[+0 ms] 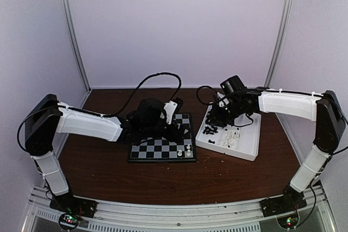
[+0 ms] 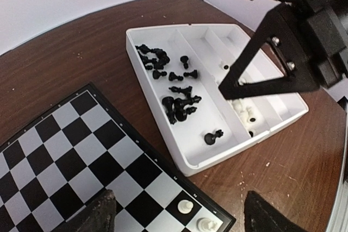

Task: Set up the chess pieces on the board
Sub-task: Place the chess piece on the chessboard.

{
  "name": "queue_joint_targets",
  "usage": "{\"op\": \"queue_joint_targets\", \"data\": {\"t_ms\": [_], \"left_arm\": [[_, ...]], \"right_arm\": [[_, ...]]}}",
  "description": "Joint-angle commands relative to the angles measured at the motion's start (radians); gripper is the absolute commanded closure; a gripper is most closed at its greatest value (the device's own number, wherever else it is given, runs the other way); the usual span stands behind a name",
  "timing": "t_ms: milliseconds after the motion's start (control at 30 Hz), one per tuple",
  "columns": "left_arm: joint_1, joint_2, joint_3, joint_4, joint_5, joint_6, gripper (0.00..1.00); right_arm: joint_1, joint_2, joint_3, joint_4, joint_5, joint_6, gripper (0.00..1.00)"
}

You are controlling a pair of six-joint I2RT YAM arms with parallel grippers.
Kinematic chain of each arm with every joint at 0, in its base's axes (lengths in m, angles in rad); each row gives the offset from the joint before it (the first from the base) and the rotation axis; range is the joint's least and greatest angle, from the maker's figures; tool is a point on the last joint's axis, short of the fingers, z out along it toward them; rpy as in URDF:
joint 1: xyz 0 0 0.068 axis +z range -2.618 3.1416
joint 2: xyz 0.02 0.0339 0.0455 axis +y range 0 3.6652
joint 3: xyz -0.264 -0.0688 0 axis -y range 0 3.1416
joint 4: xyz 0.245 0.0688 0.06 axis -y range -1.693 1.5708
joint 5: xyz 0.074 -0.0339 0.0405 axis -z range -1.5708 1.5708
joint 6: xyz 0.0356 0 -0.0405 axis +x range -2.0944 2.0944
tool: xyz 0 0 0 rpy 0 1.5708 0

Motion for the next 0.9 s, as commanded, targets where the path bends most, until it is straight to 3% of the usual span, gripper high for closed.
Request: {"op": "queue_joint_targets", "data": {"t_ms": [0,267,467,867], "left_arm": [[0.001,0.029,0.020,0.123,-0.029,-0.015,0.19],[0.003,-0.019,-0.060,0.118,-0.110,-0.001,0.17],[0.019,-0.138,-0.137,-0.053,-0.190,-0.022,0.12],[0.141,-0.318,-0.313,-0.175,-0.133,-0.142,0.12]], "right_arm": [[0.037,-0.017,-0.050,0.153,-0.103,0.125,1.00],[0.101,0.099,-0.004,0.237,-0.114,0.080,1.00],[0.165,0.230,0.120,0.163,-0.043,-0.058,1.00],[0.219,0.391,0.264,0.054,0.094,-0.215,0.99]]}}
